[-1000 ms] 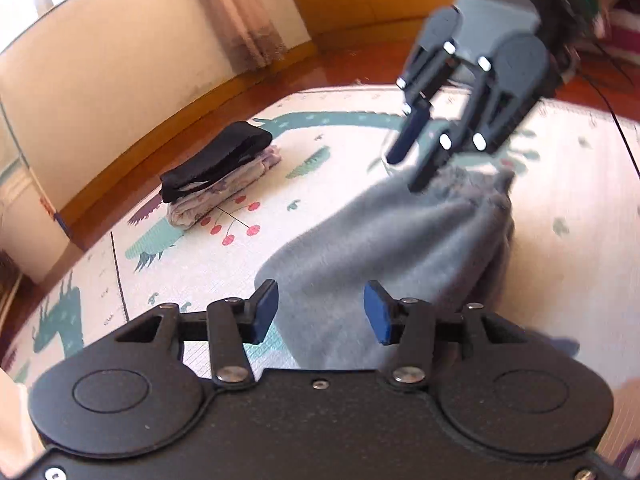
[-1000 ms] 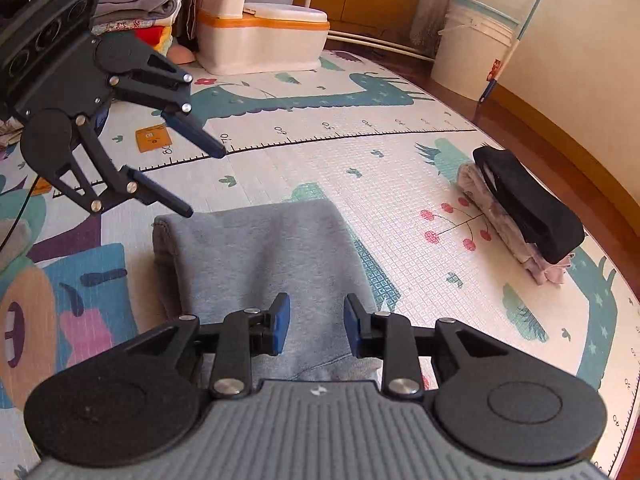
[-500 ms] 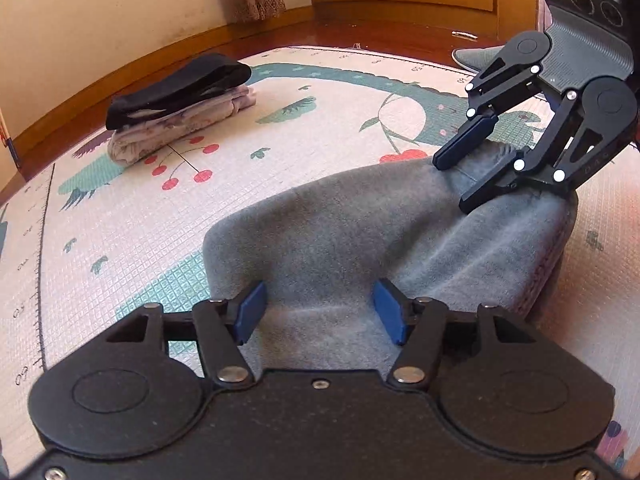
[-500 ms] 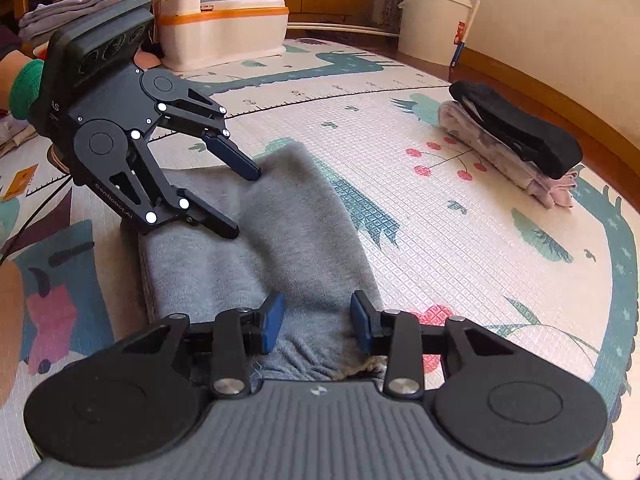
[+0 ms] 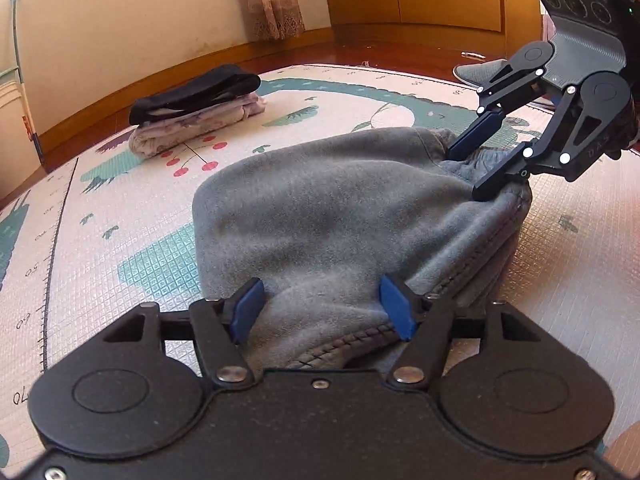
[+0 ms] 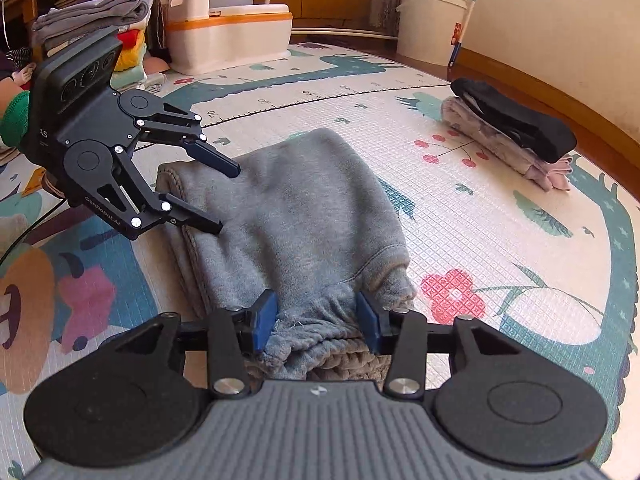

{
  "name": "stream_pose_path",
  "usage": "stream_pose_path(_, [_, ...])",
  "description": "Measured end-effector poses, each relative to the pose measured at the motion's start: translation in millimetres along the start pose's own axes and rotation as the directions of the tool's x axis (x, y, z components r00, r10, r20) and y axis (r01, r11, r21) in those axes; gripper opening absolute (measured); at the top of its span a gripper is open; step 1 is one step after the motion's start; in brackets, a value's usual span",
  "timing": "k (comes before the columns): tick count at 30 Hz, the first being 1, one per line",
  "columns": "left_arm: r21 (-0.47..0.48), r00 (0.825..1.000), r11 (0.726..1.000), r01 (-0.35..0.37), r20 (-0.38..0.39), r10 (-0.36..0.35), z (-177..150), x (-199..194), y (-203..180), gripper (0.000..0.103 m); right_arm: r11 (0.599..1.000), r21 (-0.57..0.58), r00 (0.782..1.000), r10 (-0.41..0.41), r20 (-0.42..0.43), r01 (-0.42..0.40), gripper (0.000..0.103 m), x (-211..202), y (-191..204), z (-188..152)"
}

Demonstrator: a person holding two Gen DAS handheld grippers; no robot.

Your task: Fold clothes

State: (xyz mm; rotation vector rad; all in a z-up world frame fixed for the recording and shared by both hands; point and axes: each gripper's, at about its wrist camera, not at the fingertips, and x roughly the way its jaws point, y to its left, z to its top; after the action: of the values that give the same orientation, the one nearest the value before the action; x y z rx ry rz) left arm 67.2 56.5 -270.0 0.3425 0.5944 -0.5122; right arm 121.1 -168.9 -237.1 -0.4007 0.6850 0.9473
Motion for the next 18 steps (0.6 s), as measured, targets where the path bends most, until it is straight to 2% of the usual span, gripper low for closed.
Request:
stream_pose_path(1, [0.012, 1.0, 1.0, -0.007, 0.002, 0.007, 0, -2, -3, 0.066, 1.0, -0.002, 1.0, 0.002, -0.005, -0.002, 0.045, -1, 0, 1])
stream_pose_path(4, [-0.045, 0.998, 0.998, 0.041, -0.05, -0.044, 15, -8, 9, 0.065, 1.0, -0.008, 0.999, 0.005, -0.041, -0.006, 0.045, -5, 1, 11])
stream_pose_path(6, [-0.093, 0.993, 0.993, 0.079, -0.079, -0.086, 32, -16, 23, 0.065, 1.0, -0.021, 1.0, -0.012, -0.015, 0.012, 0.045, -13, 1, 21])
stream_pose_path(10, [-0.156, 0.996, 0.984, 0.086, 0.034, -0.082, 72, -18, 52, 0.065, 0.996, -0.066, 0.996, -0.05, 0.07, 0.054, 0.049, -16, -1, 44])
stream_pose_path(12, [-0.119, 0.994, 0.987, 0.104, 0.036, -0.1, 87, 4, 57, 0.065, 0.998, -0.042, 0.996, -0.049, 0.071, 0.052, 0.049, -6, -9, 48])
stream_pose_path(14, [-0.112, 0.99, 0.984, 0.137, -0.014, -0.139, 88, 28, 59, 0.065, 0.999, -0.005, 0.999, -0.045, 0.024, 0.045, 0.05, 9, -17, 41])
stream_pose_path(16, [-0.124, 0.97, 0.976, 0.177, -0.146, -0.194, 76, 59, 64, 0.064, 0.998, 0.048, 0.999, -0.037, -0.006, 0.037, 0.054, 20, -25, 27])
stream_pose_path(18, [-0.02, 0.972, 0.984, 0.176, -0.153, -0.177, 61, 69, 54, 0.066, 0.997, 0.071, 1.0, -0.031, 0.003, 0.031, 0.054, 23, -28, 14])
